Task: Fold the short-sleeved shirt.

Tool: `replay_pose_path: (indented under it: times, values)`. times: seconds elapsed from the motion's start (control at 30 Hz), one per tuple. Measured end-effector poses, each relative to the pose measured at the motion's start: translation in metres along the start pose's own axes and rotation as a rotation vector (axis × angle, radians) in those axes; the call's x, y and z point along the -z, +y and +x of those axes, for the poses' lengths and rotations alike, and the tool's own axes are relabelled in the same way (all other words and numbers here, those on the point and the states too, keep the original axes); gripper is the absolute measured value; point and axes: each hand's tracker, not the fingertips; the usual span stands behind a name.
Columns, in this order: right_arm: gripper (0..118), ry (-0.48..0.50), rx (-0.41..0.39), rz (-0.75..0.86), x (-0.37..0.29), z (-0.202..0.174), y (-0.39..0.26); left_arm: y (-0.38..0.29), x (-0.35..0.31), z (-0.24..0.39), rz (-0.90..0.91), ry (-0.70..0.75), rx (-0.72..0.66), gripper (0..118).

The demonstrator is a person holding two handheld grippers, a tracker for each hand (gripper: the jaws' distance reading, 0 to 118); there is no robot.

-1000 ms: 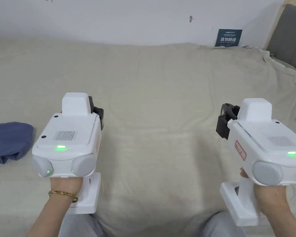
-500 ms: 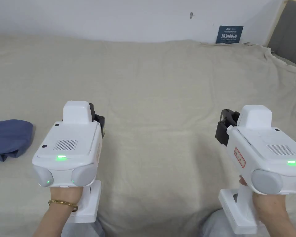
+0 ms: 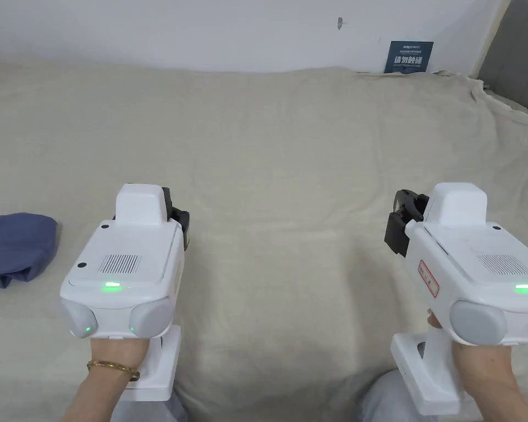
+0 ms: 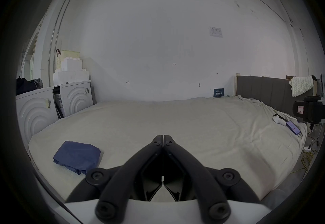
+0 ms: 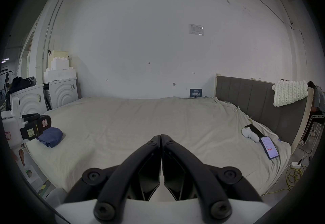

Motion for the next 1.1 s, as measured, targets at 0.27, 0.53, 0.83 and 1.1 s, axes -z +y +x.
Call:
replay_pose_path:
  times: [0.27,0.53,0.83,1.1]
  values:
    - [0,-0.002,-0.004,0.008,-0.0023,0.0010,0.0010,-0.0009,-0.0015,0.0019,0.003,0.002,0.006,0]
    - [0,-0.002,-0.001,0.013,-0.0029,0.0016,0.0016,-0.0002,-0.0019,0.0036,0.004,0.001,0.010,0]
    - [0,0.001,-0.005,0.011,-0.0030,0.0008,0.0013,0.0009,-0.0011,0.0037,0.008,0.002,0.011,0]
    - [0,0.006,-0.011,0.013,-0.0030,0.0000,0.0015,0.0035,-0.0006,0.0034,0.016,0.005,0.011,0]
